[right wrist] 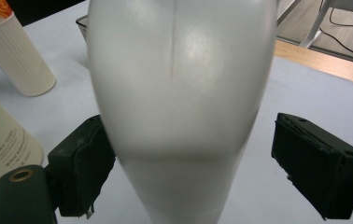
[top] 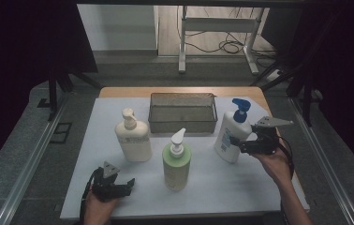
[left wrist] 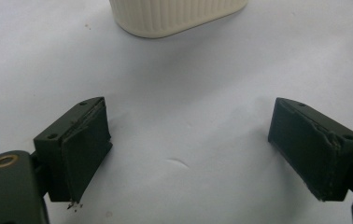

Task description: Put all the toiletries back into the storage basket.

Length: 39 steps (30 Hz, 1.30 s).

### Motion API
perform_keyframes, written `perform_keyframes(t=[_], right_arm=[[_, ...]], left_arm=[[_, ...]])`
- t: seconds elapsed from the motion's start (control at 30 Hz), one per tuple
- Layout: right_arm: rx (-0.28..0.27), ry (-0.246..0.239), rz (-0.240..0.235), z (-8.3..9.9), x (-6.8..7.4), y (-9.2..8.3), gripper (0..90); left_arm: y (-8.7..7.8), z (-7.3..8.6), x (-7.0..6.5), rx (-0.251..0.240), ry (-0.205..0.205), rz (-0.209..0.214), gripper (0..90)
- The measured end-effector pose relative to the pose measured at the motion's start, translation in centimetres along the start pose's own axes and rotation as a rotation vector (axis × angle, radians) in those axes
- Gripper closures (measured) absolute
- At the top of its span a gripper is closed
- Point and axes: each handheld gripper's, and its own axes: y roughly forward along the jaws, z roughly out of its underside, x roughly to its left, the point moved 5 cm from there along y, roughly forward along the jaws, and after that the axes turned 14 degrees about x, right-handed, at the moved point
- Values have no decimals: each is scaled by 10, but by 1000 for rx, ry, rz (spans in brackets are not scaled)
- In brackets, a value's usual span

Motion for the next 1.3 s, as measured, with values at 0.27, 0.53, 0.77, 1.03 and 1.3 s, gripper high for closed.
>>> perform_keyframes(t=[0.27,0.53,0.77,1.03,1.3], right_arm=[[-2,40,-27,-4,-1,4,151],[56,23,-38,-3,-1,10,151],[46,40,-24,-8,2,14,175],[21,39,-28,-15,5,15,296],[36,14,44,-18,9,12,371]], left_arm=[[0,0,0,0,0,0,125],[0,0,0,0,0,0,124],[0,0,0,0,0,0,124],[0,0,0,0,0,0,124],[0,0,0,0,0,0,124]])
